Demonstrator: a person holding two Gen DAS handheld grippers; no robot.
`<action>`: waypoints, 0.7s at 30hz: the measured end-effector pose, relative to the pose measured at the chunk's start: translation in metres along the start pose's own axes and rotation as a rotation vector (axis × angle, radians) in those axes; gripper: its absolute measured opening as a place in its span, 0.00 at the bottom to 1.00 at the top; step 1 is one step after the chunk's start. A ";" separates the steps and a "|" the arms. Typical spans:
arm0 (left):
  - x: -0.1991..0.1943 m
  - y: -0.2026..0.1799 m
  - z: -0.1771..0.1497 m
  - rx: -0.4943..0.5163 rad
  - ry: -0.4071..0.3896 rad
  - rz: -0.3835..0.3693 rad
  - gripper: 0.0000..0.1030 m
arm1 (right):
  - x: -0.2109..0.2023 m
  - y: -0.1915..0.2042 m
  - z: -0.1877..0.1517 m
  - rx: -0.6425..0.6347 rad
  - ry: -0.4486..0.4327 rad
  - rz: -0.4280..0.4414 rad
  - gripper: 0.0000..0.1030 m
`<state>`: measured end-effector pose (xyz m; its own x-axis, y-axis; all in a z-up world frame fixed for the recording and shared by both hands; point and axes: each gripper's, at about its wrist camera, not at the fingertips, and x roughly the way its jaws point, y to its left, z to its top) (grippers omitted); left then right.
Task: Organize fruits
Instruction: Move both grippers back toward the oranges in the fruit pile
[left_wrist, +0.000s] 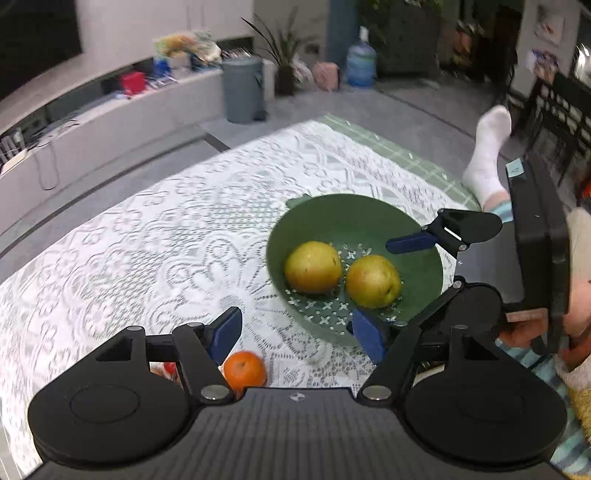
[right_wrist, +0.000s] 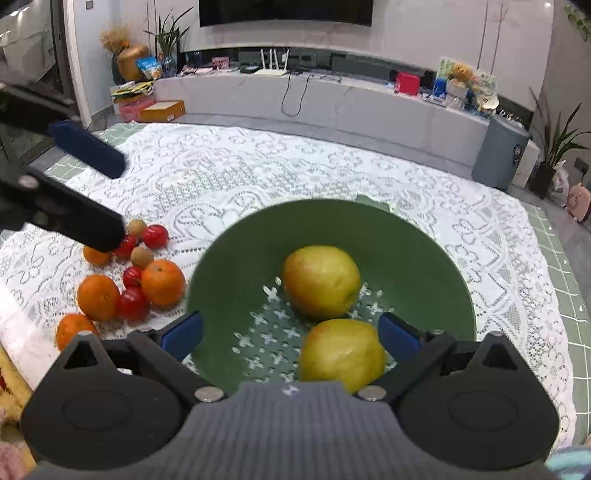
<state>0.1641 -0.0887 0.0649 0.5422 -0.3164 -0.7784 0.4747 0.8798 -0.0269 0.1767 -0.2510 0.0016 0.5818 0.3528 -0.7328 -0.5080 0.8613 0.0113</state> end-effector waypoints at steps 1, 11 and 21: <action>-0.005 0.003 -0.007 -0.015 -0.014 0.004 0.78 | -0.001 0.003 -0.001 0.002 -0.005 -0.012 0.93; -0.051 0.031 -0.065 -0.209 -0.161 0.125 0.78 | -0.024 0.014 -0.004 0.093 -0.123 -0.058 0.87; -0.063 0.049 -0.114 -0.313 -0.183 0.178 0.75 | -0.035 0.070 -0.020 0.152 -0.186 0.064 0.75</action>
<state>0.0741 0.0143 0.0416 0.7250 -0.1822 -0.6642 0.1430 0.9832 -0.1136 0.1080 -0.2102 0.0147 0.6657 0.4573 -0.5897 -0.4540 0.8754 0.1663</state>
